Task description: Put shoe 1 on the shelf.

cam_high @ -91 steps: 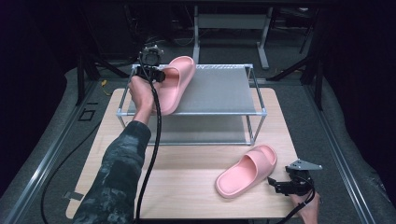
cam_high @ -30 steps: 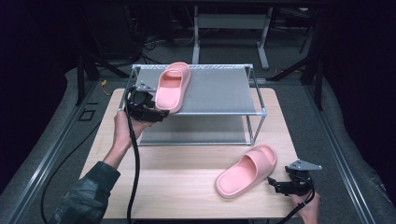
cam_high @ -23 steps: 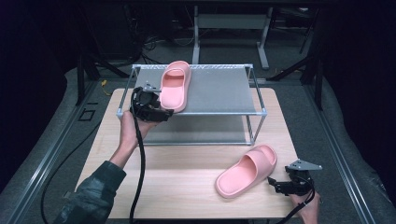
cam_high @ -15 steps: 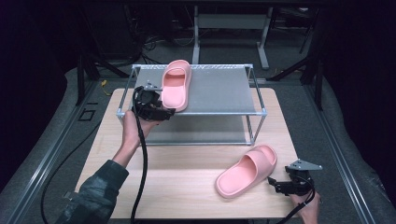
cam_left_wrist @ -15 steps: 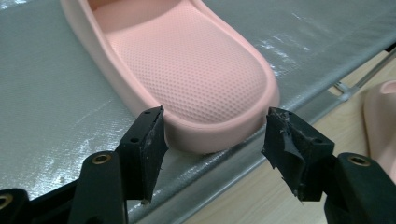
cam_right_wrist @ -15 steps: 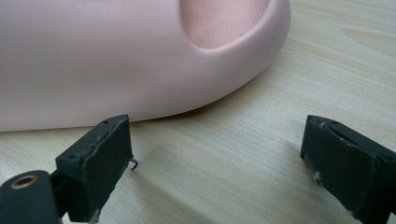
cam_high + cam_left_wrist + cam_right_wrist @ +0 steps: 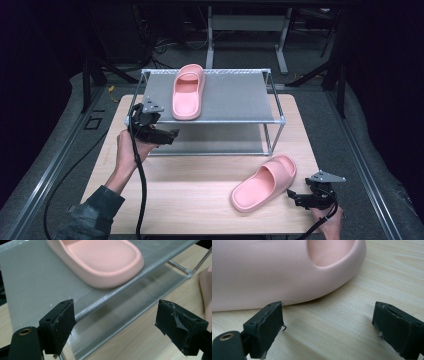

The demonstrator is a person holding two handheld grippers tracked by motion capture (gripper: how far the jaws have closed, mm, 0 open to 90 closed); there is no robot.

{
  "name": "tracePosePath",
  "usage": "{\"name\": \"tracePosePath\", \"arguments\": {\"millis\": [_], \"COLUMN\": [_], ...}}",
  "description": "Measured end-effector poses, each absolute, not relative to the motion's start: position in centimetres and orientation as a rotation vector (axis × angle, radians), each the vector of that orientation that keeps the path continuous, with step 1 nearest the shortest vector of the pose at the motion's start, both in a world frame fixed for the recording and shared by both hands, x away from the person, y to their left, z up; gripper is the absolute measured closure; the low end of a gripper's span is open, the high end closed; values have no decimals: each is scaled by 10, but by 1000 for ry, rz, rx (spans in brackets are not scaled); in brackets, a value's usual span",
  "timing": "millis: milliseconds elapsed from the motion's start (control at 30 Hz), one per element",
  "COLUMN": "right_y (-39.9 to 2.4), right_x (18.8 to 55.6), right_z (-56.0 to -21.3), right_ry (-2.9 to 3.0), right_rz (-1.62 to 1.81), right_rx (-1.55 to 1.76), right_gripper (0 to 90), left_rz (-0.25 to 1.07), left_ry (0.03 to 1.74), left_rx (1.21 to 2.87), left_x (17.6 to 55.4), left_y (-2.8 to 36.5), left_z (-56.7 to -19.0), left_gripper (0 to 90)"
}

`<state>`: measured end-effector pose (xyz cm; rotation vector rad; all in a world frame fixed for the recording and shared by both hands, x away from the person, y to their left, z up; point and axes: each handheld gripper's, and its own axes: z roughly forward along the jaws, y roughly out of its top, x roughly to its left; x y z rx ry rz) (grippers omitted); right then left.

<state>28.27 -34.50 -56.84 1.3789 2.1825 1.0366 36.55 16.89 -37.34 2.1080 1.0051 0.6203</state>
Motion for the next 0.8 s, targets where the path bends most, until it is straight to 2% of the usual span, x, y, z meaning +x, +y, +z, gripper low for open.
{"name": "tracePosePath", "arguments": {"millis": [400,800], "right_y": [-345,-345], "right_x": [283,282], "right_z": [-568,-568], "right_ry": [2182,2176], "right_rz": [1033,1050], "right_rx": [1379,1381], "right_gripper": [93,80], "left_rz": [645,618], "left_ry": [1041,1095], "left_rx": [2145,2150], "left_x": [336,324], "left_y": [191,205], "left_z": [-419,-465], "left_gripper": [113,49]}}
